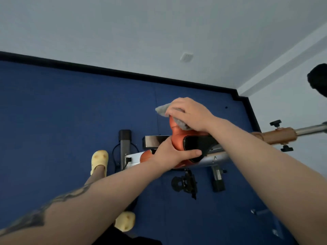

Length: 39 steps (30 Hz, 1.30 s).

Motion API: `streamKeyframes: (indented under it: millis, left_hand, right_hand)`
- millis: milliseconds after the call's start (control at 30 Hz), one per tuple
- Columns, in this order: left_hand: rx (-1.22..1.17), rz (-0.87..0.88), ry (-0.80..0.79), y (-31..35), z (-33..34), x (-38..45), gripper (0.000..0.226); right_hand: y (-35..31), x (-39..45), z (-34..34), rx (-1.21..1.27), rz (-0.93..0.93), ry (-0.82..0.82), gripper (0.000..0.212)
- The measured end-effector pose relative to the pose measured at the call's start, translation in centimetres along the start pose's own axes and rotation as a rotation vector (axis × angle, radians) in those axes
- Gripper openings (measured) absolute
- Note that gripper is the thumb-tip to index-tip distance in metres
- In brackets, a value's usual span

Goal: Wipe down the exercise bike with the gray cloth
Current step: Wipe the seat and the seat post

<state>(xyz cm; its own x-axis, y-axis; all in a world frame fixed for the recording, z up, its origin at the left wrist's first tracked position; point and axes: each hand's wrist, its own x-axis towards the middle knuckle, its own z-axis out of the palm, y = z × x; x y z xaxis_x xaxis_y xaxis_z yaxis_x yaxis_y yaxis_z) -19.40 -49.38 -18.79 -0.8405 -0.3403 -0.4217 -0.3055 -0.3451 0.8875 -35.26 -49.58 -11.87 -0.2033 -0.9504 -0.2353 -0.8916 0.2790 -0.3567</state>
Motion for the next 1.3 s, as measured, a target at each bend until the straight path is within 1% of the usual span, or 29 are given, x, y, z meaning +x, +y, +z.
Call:
streamKeyframes:
  millis: [67,100,167,200,233,267,300,400,433,467,500,567,600,633,667,700,733,767,800,867,900,933,1033,1067,1100,1133,1233,1267,1300]
  left_hand:
    - [-0.023,-0.024,0.004,0.0,0.1,-0.2,0.059]
    - [-0.003,-0.026,0.010,0.0,0.1,-0.2,0.060]
    - [0.061,-0.009,0.021,-0.2,0.2,-0.1,0.067]
    - [0.073,0.004,0.026,-0.1,0.2,-0.1,0.069]
    - [0.062,0.012,0.019,0.0,0.1,-0.1,0.069]
    - [0.039,0.015,-0.003,0.1,0.1,-0.1,0.068]
    - [0.017,0.015,-0.026,0.1,0.1,-0.1,0.065]
    - [-0.036,0.014,-0.062,0.0,0.1,-0.2,0.056]
    - [-0.042,0.014,-0.064,0.0,0.1,-0.2,0.054]
    - [-0.041,0.013,-0.062,-0.1,0.1,-0.1,0.053]
    - [-0.035,0.018,-0.060,-0.2,0.1,-0.1,0.052]
    - [-0.028,0.027,-0.049,-0.2,0.1,-0.1,0.052]
    - [-0.032,0.024,-0.035,-0.4,0.2,0.0,0.052]
    - [-0.037,0.019,-0.024,-0.5,0.2,0.0,0.053]
    - [-0.038,0.016,-0.027,-0.6,0.3,-0.1,0.053]
    - [-0.037,0.017,-0.035,-0.6,0.3,-0.1,0.054]
    - [-0.034,0.019,-0.038,-0.7,0.3,0.0,0.056]
    - [-0.030,0.024,-0.041,-0.8,0.3,0.0,0.058]
    - [-0.028,0.030,-0.043,-0.9,0.3,0.0,0.057]
    - [-0.040,0.034,-0.038,-1.0,0.3,0.1,0.054]
    - [-0.045,0.032,-0.036,-1.0,0.3,0.2,0.053]
    - [-0.044,0.034,-0.035,-1.0,0.2,0.2,0.052]
    - [-0.044,0.043,-0.053,-0.8,0.1,0.1,0.046]
    - [-0.043,0.045,-0.061,-0.8,0.1,0.0,0.046]
    - [-0.039,0.049,-0.064,-0.7,0.1,0.0,0.046]
    - [-0.035,0.054,-0.063,-0.6,0.1,0.0,0.047]
    - [-0.064,0.068,-0.050,-1.0,0.2,0.2,0.046]
    - [-0.068,0.066,-0.049,-1.0,0.2,0.2,0.046]
    - [-0.061,0.065,-0.055,-1.0,0.2,0.2,0.044]
  right_hand:
    - [-0.5,0.8,0.1,-0.028,0.085,-0.036,0.030]
    - [-1.0,0.7,0.5,-0.155,0.017,-0.047,0.031]
    - [-2.0,-0.4,1.2,-0.411,-0.281,-0.052,0.037]
    - [-2.1,-0.8,1.2,-0.470,-0.391,-0.090,0.039]
    - [-2.0,-0.9,0.8,-0.469,-0.431,-0.131,0.041]
    - [-1.7,-0.5,0.3,-0.421,-0.394,-0.151,0.040]
    - [-1.5,0.0,-0.2,-0.336,-0.290,-0.134,0.039]
    - [-0.5,0.8,0.6,-0.008,0.189,0.062,0.027]
    - [-0.7,0.5,1.2,-0.009,0.248,0.128,0.026]
    - [-0.8,-0.1,1.8,-0.095,0.202,0.189,0.027]
    - [-0.7,-1.0,2.3,-0.159,0.084,0.212,0.030]
    - [0.4,-1.9,2.2,-0.089,-0.136,0.171,0.035]
    - [1.3,-1.9,1.5,0.033,-0.099,0.138,0.036]
    - [2.1,-1.9,1.0,0.182,0.054,0.142,0.036]
    - [3.3,-1.7,0.8,0.243,0.255,0.146,0.038]
    - [4.2,-1.6,0.7,0.217,0.450,0.117,0.039]
    - [4.6,-1.7,0.8,0.114,0.542,0.085,0.040]
    - [4.5,-2.3,1.1,0.016,0.528,0.080,0.042]
    - [4.2,-3.1,1.6,-0.002,0.448,0.126,0.043]
    - [3.6,-5.1,2.3,0.069,0.255,0.232,0.043]
    - [3.9,-6.0,2.3,0.077,0.199,0.255,0.044]
    - [4.5,-6.6,2.0,0.065,0.220,0.256,0.043]
    - [6.0,-7.0,1.2,-0.059,0.542,0.187,0.045]
    - [6.1,-6.6,1.3,-0.096,0.610,0.176,0.047]
    - [5.5,-6.0,1.4,-0.114,0.626,0.178,0.047]
    - [4.7,-5.4,1.8,-0.107,0.595,0.197,0.045]
    - [2.7,-4.5,2.8,-0.006,0.331,0.286,0.041]
    - [2.7,-4.8,2.5,0.046,0.262,0.284,0.042]
    - [3.2,-5.1,1.9,0.091,0.243,0.260,0.041]
